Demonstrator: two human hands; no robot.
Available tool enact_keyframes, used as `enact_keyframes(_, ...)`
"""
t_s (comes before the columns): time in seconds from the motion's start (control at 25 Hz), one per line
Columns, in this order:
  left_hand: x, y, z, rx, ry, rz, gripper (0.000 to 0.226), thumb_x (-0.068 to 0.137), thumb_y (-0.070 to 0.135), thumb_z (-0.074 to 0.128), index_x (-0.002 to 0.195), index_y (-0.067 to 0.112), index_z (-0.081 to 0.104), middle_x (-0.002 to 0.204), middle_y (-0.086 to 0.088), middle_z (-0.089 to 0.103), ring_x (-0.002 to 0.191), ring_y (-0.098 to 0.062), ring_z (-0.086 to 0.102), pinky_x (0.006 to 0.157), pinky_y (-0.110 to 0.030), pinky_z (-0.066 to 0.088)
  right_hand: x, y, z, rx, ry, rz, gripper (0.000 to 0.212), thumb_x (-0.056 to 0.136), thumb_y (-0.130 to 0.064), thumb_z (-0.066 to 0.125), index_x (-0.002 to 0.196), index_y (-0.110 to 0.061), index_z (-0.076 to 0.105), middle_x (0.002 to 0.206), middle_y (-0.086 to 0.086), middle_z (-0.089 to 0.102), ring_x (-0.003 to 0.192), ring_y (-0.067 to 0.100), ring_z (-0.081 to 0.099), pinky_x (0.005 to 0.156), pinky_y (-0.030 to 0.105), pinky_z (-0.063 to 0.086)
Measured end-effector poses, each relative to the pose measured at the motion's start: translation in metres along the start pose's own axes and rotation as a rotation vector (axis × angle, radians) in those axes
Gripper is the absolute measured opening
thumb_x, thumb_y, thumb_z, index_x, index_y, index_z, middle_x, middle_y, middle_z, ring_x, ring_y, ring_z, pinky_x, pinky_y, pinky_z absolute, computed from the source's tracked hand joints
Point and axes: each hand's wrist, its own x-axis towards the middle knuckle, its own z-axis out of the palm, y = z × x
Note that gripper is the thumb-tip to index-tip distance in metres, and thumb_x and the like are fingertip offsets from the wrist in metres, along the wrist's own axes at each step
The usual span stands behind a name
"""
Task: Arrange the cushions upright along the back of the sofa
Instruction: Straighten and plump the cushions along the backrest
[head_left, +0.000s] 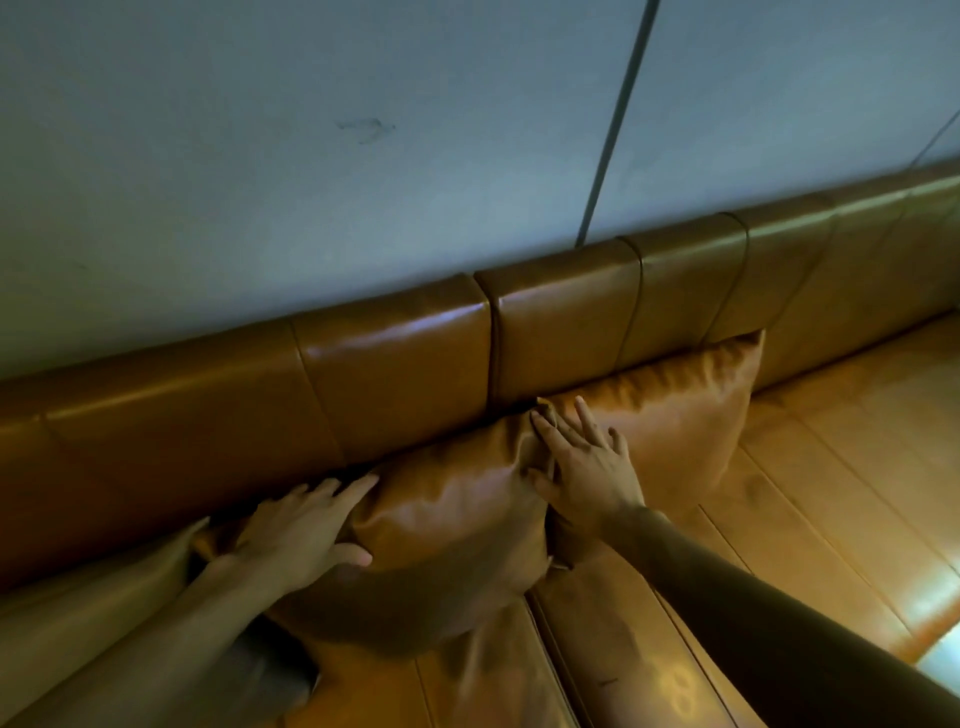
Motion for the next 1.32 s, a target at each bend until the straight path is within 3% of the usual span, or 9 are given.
enact_keyframes(0.16,0.009,-0.006,-0.004,-0.082,-0.081,0.016,0.083,0.084,0.068,0.047,0.15,0.043,0.002,0.156,0.003,0.03,0.138,-0.027,0.037,0.105,-0.044,0.039,0.009,0.003,-0.006,0.058,-0.068,-0.009,0.073,0.095,-0.057,0.039,0.155,-0.035,0.002,0.164,-0.012,-0.003,0.149,0.022,-0.017,0.117,0.056,0.006)
enact_keyframes(0.32,0.009,-0.007,-0.003,-0.133,-0.111,-0.036,0.09,0.081,0.07,0.05,0.149,0.045,-0.004,0.161,0.003,0.014,0.146,-0.03,0.02,0.11,-0.05,0.031,0.013,0.002,-0.012,0.173,-0.162,0.014,0.074,0.097,-0.052,0.041,0.154,-0.037,-0.004,0.163,-0.012,-0.009,0.149,0.022,-0.015,0.116,0.055,0.012)
enact_keyframes(0.68,0.003,0.0,0.0,-0.166,-0.075,-0.069,0.097,0.081,0.067,0.055,0.15,0.043,-0.009,0.163,0.002,0.002,0.149,-0.028,0.004,0.115,-0.057,0.015,0.004,0.002,-0.011,0.192,-0.124,0.023,0.079,0.095,-0.051,0.048,0.154,-0.038,-0.003,0.165,-0.006,-0.003,0.151,0.023,-0.007,0.115,0.055,0.018)
enact_keyframes(0.84,-0.005,-0.003,0.003,-0.136,-0.017,-0.062,0.101,0.078,0.069,0.057,0.151,0.04,-0.008,0.162,0.003,0.002,0.148,-0.026,0.007,0.116,-0.052,0.017,-0.002,-0.011,-0.005,0.203,-0.032,0.051,0.089,0.085,-0.057,0.058,0.154,-0.032,0.007,0.164,0.004,-0.007,0.149,0.029,-0.004,0.114,0.057,0.021)
enact_keyframes(0.96,-0.015,-0.017,0.003,-0.053,-0.006,-0.091,0.106,0.076,0.068,0.059,0.152,0.037,-0.008,0.162,0.002,0.005,0.147,-0.027,0.011,0.115,-0.05,0.019,-0.004,-0.013,-0.005,0.007,0.031,-0.068,0.09,0.083,-0.066,0.055,0.154,-0.032,0.012,0.163,0.004,-0.019,0.148,0.031,-0.017,0.116,0.061,0.013)
enact_keyframes(1.16,-0.031,-0.027,0.01,0.036,0.094,-0.13,0.098,0.081,0.07,0.05,0.153,0.032,-0.005,0.158,-0.002,0.023,0.142,-0.024,0.029,0.116,-0.042,0.021,0.001,-0.031,-0.005,-0.1,-0.097,-0.094,0.083,0.087,-0.071,0.042,0.154,-0.035,0.009,0.165,-0.003,-0.006,0.144,0.034,-0.029,0.112,0.068,-0.002)
enact_keyframes(1.32,-0.043,-0.01,0.012,0.05,0.146,-0.206,0.091,0.086,0.062,0.05,0.154,0.027,0.001,0.16,-0.004,0.02,0.146,-0.024,0.021,0.121,-0.042,0.012,0.001,-0.038,-0.014,-0.112,-0.193,-0.034,0.08,0.089,-0.066,0.043,0.154,-0.036,0.006,0.165,-0.004,-0.01,0.144,0.035,-0.029,0.112,0.069,0.002)
